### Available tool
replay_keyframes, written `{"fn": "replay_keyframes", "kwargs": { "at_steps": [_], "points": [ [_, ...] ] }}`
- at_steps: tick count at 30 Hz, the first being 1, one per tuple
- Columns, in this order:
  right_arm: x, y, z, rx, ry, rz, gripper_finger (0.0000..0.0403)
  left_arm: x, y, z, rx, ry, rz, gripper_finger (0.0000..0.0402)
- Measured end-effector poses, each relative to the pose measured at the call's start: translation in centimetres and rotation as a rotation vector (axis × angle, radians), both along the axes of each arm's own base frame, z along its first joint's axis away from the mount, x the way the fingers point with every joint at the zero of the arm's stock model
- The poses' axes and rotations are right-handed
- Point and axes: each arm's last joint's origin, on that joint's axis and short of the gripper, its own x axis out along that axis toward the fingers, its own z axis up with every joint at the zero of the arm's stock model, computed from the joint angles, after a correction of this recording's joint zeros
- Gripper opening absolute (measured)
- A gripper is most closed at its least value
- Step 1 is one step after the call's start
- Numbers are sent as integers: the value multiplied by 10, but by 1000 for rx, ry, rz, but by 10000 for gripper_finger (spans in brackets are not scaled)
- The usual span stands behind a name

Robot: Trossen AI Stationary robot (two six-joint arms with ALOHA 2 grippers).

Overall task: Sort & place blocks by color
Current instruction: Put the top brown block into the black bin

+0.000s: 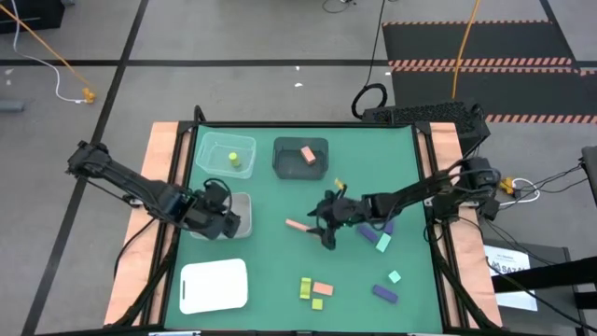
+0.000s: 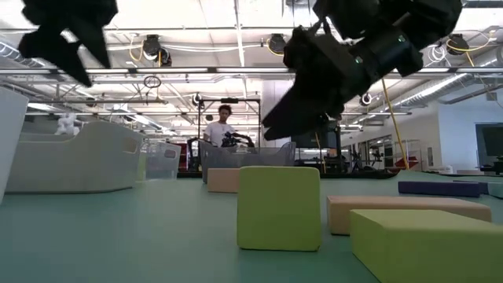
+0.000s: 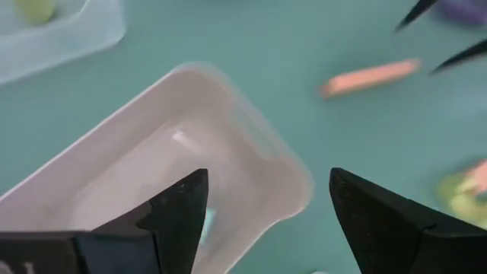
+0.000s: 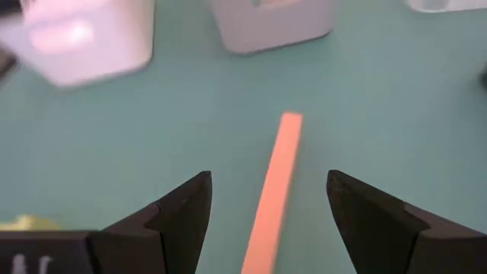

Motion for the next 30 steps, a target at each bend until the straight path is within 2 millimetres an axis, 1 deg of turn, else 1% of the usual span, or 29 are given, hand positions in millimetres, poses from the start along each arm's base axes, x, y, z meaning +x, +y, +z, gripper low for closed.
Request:
{"fn": "replay_keyframes", "kwargs": {
  "at_steps": [4, 9, 13, 15, 17, 19, 21, 27, 30],
  "points": [
    [3, 12, -16, -54, 10, -2, 249, 12, -3, 9, 11, -145, -1, 265],
    [4, 17, -31, -154, 24, -113, 249, 25, -2, 19, -3, -285, -30, 258],
    [4, 17, -40, -116, 47, -162, 249, 36, 0, 29, -3, -399, -45, 255],
    [4, 17, -41, -93, 56, -161, 246, 40, 1, 34, 3, -458, -54, 257],
    [4, 18, -40, -76, 56, -159, 235, 44, 3, 39, 16, -511, -66, 260],
    [4, 18, -41, -75, 57, -159, 215, 47, 4, 43, 36, -550, -82, 264],
    [4, 18, -41, -67, 57, -162, 186, 50, 5, 46, 59, -578, -95, 266],
    [3, 19, -42, 4, 82, -98, 78, 52, 10, 48, 91, -587, -101, 259],
    [2, 19, -43, -1, 97, -97, 48, 52, 12, 48, 105, -583, -103, 254]
  ]
}}
